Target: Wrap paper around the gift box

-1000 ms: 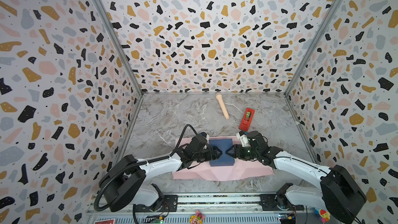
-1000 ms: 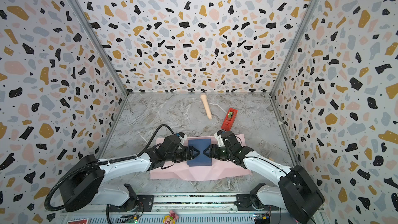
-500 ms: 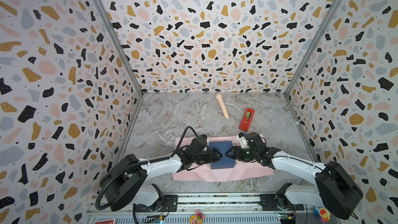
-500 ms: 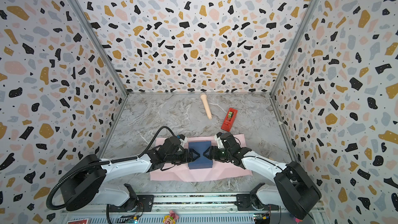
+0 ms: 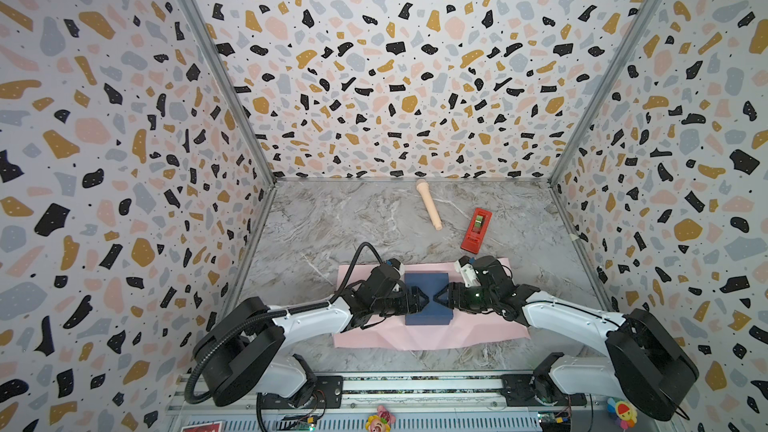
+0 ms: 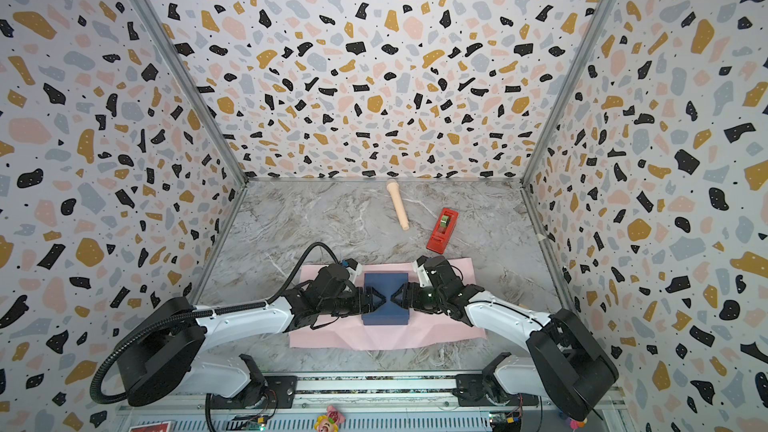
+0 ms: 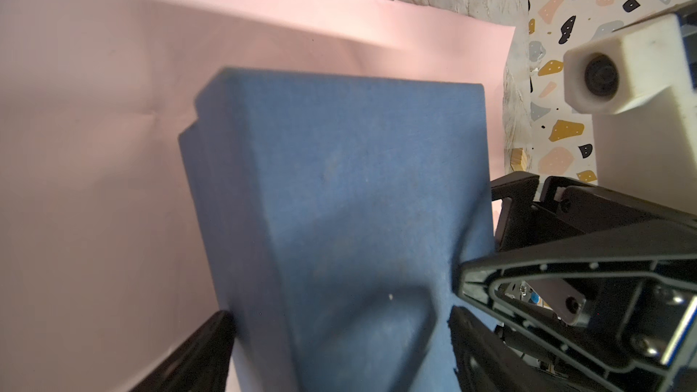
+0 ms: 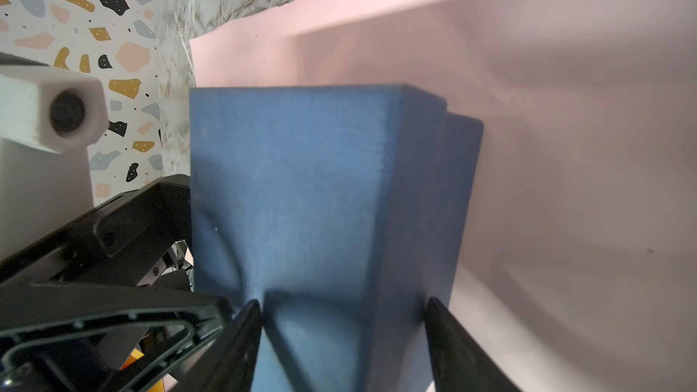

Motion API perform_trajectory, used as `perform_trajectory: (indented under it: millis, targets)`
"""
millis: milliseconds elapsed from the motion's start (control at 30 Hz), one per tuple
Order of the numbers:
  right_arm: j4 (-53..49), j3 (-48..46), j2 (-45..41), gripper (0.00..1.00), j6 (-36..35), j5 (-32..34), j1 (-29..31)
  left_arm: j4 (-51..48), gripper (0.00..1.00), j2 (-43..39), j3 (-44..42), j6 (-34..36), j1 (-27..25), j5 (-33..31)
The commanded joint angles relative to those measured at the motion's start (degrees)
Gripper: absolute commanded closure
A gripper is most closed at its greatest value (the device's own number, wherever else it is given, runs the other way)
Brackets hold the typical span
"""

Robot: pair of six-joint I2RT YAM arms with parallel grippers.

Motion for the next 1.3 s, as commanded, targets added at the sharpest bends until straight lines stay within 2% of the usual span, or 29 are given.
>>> perform_trajectory:
  millis: [0, 1267]
  targets:
    - [1.76, 1.23, 0.34, 0.31, -0.82, -2.24, 0.61, 5.2, 0.12, 0.64, 1.98, 1.12, -0.67, 1.38]
    - [2.69, 4.12, 2.21, 0.3, -2.14, -3.91, -0.96, 5.36, 0.1, 1.46, 3.37, 1.56, -0.27, 0.64]
